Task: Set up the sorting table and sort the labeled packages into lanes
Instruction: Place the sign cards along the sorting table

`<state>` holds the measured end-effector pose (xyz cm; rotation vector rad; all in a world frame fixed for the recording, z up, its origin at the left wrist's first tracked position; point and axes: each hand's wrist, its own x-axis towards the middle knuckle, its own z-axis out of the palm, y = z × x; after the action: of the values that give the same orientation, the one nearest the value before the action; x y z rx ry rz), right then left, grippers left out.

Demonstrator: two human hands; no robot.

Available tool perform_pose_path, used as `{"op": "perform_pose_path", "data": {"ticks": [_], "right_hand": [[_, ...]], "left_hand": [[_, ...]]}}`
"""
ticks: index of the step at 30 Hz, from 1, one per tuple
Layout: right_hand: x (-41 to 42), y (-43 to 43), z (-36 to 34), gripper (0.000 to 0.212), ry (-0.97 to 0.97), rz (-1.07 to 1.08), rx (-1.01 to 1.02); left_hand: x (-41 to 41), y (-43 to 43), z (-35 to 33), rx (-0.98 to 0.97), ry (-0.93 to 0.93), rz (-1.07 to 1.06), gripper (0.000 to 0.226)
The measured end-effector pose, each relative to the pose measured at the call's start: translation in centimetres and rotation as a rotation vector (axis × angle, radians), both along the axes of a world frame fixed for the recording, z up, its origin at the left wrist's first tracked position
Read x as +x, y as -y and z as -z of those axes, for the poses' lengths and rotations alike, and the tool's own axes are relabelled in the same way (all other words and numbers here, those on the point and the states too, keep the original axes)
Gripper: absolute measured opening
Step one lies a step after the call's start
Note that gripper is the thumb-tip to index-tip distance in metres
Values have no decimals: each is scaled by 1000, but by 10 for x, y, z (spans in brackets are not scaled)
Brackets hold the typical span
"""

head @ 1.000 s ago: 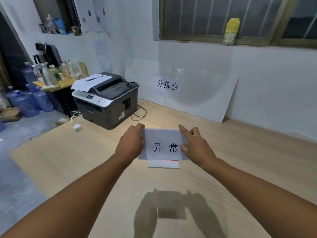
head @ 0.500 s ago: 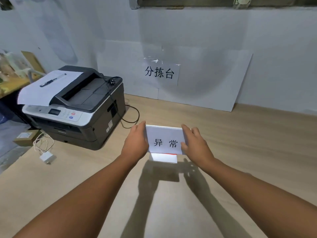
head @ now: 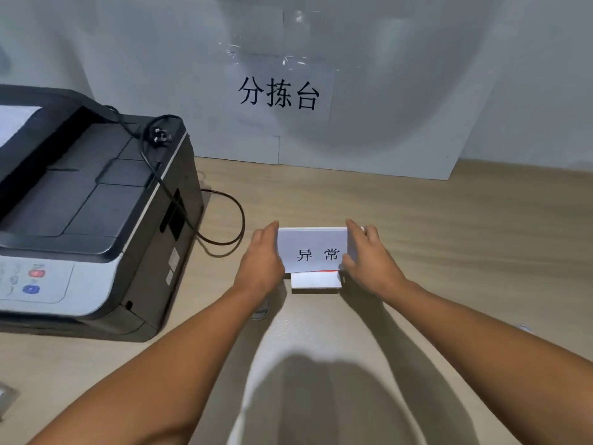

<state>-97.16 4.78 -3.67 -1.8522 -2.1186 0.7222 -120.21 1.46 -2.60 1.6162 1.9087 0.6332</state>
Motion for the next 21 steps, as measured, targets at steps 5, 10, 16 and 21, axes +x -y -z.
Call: {"op": "perform_pose_path", "data": {"ticks": [5, 10, 16, 21], "right_hand": [[-7, -17, 34, 72, 17, 20, -37], [-12, -17, 47, 72, 14, 37, 2], [-8, -11, 37, 77, 40, 53, -65], [7, -4, 23, 92, 36, 3, -114]], "left_hand": [[-8, -24, 36, -41, 16, 18, 67], [-13, -30, 48, -17, 18, 30, 73], [-9, -27, 36, -62, 14, 94, 73], [2, -25, 25, -98, 43, 36, 87]]}}
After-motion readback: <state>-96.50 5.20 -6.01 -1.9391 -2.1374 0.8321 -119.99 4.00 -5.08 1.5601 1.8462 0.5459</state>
